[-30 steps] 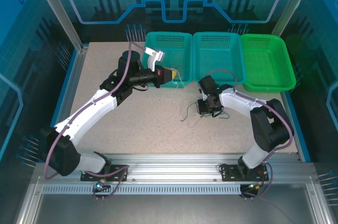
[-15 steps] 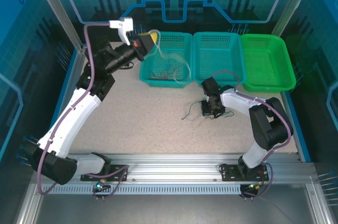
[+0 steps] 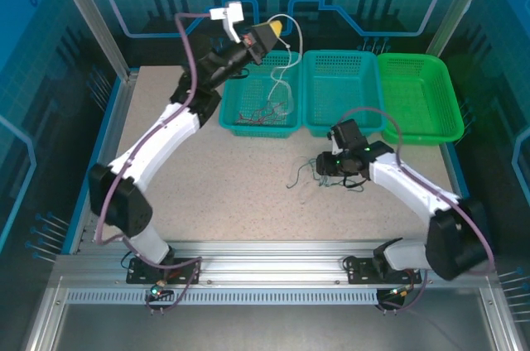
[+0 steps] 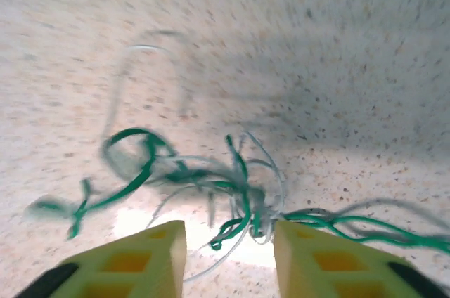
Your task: Untangle the cables
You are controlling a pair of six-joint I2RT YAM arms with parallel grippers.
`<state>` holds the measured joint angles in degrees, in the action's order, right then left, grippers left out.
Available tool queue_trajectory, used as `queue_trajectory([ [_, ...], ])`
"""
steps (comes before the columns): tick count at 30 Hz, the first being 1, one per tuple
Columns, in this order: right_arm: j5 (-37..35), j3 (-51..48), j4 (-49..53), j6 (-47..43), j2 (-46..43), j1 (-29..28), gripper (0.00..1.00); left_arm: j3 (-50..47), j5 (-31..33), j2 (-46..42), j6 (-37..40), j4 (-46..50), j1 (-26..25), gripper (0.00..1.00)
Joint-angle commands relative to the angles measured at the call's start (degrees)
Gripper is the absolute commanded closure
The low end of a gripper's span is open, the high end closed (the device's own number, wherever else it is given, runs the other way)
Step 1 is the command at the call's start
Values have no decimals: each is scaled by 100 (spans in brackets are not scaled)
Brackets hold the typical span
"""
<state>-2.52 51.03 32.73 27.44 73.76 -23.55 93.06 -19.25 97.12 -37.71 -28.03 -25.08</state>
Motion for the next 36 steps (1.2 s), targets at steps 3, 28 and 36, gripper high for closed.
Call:
queue_trajectory([
  [3,-178,89,829,402,-1013,88,44,650,185,939,-282,-1553,-317,100],
  [28,-606,-242,1963,586,-2840,580,32,2527,1954,2970,1138,2441,-1148,10],
  [36,368,-207,1226,193,-2190,782,32,801,1723,992,1383,3549,-1144,17],
])
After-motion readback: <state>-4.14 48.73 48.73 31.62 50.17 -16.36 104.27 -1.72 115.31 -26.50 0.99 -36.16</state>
